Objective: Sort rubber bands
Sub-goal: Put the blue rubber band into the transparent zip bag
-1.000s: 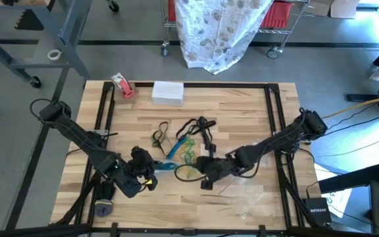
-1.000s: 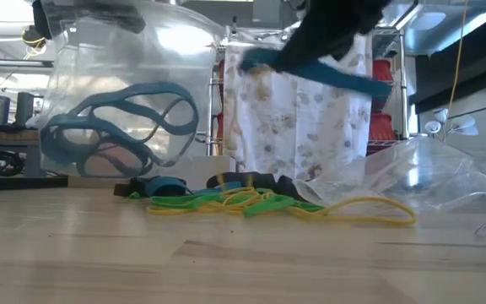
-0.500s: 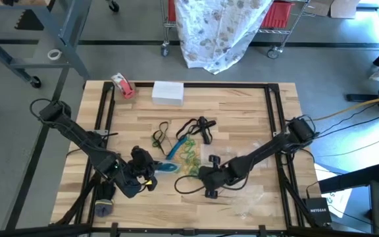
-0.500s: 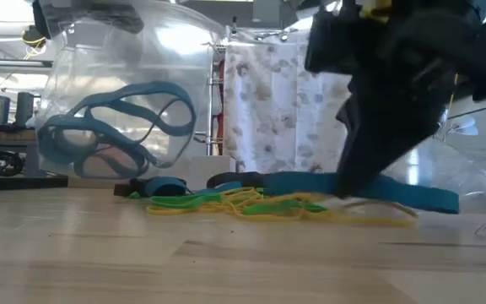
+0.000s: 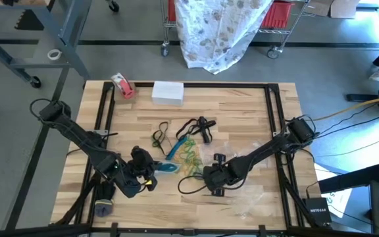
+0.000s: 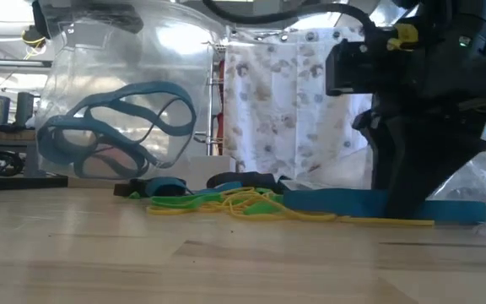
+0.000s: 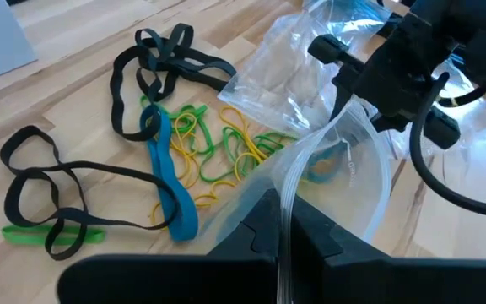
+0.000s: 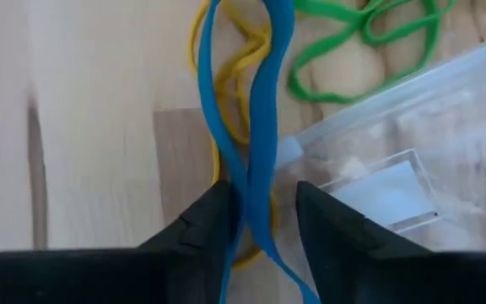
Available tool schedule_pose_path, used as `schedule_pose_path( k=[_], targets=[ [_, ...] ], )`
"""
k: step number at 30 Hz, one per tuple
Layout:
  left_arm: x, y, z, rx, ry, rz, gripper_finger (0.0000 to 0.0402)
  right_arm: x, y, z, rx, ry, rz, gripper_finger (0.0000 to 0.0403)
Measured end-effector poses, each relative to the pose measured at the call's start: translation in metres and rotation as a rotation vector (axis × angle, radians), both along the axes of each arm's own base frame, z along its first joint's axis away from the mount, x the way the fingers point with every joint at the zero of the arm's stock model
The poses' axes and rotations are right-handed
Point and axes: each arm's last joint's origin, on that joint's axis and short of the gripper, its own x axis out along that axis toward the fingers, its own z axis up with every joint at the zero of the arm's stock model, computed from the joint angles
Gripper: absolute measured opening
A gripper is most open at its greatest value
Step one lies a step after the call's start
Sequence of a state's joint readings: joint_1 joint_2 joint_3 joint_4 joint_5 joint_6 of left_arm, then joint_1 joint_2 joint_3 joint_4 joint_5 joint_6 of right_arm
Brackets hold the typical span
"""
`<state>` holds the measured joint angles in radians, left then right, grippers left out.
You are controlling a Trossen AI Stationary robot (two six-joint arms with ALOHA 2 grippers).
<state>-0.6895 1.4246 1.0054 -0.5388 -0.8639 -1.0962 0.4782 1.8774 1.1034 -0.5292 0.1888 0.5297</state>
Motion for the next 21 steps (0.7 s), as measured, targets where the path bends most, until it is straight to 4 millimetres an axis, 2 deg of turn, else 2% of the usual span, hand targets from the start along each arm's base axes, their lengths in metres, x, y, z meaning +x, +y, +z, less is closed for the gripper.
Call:
schedule_pose_path(
  k=[8, 13, 17, 21],
  targets=[
    [0.0, 0.0, 0.0, 0.0, 0.0, 0.0, 0.0, -0.01, -0.002, 0.0, 0.037, 0.135, 0.031, 0.0133],
    [0.0, 0.0, 0.0, 0.0, 0.0, 0.0, 0.0, -0.023, 0.003, 0.007, 0.035, 0.214, 0.063, 0.0133],
    [0.0, 0.001, 0.0, 0.004, 0.002, 0.0, 0.0, -0.026, 0.008, 0.022, 0.031, 0.149, 0.083, 0.0133],
    [0.001, 0.001, 0.0, 0.01, 0.004, -0.003, 0.0, -0.023, 0.008, 0.024, 0.021, 0.11, 0.089, 0.0133]
  ],
)
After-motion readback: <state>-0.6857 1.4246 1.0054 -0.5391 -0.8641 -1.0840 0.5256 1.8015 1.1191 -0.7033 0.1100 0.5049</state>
